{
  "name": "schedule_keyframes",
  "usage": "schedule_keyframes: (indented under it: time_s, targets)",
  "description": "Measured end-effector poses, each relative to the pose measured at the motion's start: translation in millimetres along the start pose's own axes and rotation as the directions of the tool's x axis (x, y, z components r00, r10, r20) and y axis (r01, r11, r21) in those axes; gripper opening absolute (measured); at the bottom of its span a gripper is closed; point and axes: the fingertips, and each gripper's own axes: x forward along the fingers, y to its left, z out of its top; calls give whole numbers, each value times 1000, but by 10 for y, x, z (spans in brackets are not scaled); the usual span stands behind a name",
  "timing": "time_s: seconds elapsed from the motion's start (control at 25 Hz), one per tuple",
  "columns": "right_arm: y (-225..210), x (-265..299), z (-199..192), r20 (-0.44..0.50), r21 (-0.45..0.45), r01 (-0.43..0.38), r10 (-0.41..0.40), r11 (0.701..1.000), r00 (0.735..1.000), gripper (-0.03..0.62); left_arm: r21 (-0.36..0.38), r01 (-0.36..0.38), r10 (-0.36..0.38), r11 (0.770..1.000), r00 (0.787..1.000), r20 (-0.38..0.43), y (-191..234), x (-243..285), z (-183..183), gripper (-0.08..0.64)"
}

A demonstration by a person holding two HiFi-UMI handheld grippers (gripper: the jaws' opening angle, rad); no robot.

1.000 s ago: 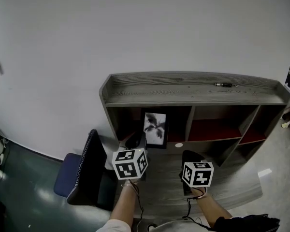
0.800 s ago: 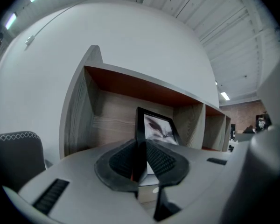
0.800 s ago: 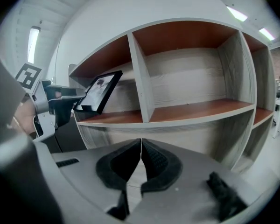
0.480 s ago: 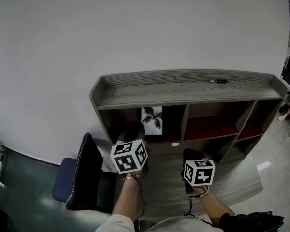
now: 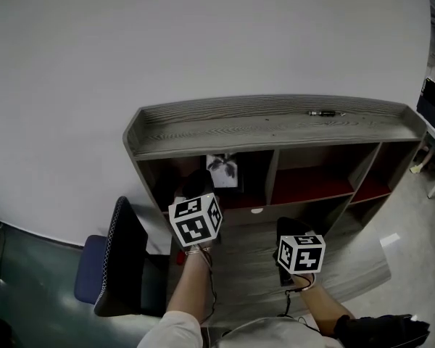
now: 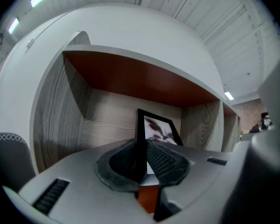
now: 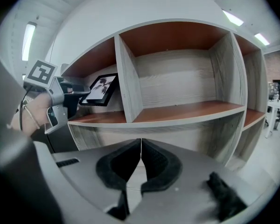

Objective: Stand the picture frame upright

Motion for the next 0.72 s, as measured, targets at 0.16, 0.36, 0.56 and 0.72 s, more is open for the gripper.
schedule_keyframes:
  time_s: [0.16,0.36,0.56,0.72]
  targets:
    - [-57,-8,-30,-3,12,11,-11,1000,1000,32,14,-9,9,1000,999,-33,-20,68,-77,74]
    - [-108,-31,-48,-2,29,19,-19,999,1000,32,27,-22,24,999,996,-80,-35,141,-189,74]
    - [-179,-32,-90,-5,49,27,-27,998,1000,32,46,-35,40,998,992,-118,-29,246,-236,74]
    - [-228,-15,-133,-10,62,31,-31,998,999,32,40,-37,43,998,989,-143,-34,338,-275,74]
